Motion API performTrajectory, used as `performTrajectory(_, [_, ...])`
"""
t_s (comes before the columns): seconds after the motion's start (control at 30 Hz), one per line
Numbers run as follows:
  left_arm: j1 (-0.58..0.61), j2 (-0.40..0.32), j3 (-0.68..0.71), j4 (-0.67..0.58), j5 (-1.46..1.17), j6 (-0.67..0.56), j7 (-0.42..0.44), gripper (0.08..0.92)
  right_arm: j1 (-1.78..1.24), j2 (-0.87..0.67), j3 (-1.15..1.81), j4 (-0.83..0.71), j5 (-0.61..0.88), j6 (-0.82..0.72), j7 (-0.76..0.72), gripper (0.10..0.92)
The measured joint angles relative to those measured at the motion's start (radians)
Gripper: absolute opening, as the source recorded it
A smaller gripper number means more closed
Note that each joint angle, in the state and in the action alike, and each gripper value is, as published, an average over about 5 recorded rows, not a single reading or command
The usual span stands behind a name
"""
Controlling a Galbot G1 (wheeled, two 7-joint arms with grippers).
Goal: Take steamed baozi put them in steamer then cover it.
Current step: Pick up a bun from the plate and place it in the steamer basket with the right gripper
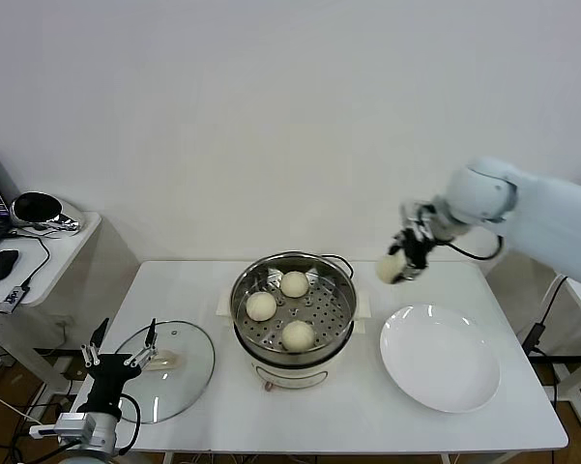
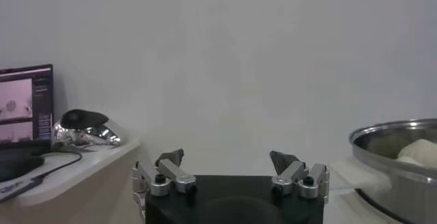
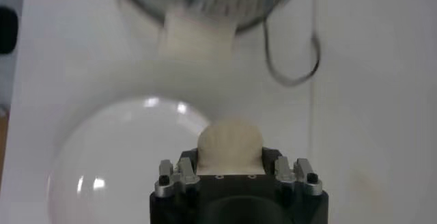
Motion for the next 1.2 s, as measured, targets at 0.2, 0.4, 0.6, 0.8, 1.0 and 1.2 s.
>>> performTrajectory(0.2, [-0.001,-0.007,-0.002,-0.003,0.0,-0.002,-0.001,0.823,0.065,0.144,-0.061,0.002,0.158,-0.092,0.076,0.577])
performTrajectory(0.4, [0.007,-0.019,-0.003,-0.009,0.0,-0.004,-0.003,0.823,0.058,0.26,-0.096,-0.015,0.231,-0.155,0.135,0.577])
performTrajectory(0.6, [0.01,-0.026,-0.007,-0.017,0.0,-0.005,-0.003,0.823,0.018,0.32,-0.116,-0.041,0.247,-0.19,0.163,0.577])
performTrajectory(0.8, [0.011,-0.03,-0.008,-0.019,0.001,-0.005,-0.003,0.823,-0.03,0.342,-0.12,-0.07,0.227,-0.209,0.179,0.577])
performTrajectory(1.0, [0.006,-0.031,-0.006,-0.017,0.001,-0.004,-0.003,0.823,-0.076,0.346,-0.118,-0.095,0.199,-0.221,0.189,0.579])
performTrajectory(1.2, [0.003,-0.033,-0.003,-0.014,0.002,-0.003,-0.002,0.823,-0.111,0.347,-0.113,-0.104,0.177,-0.228,0.19,0.596])
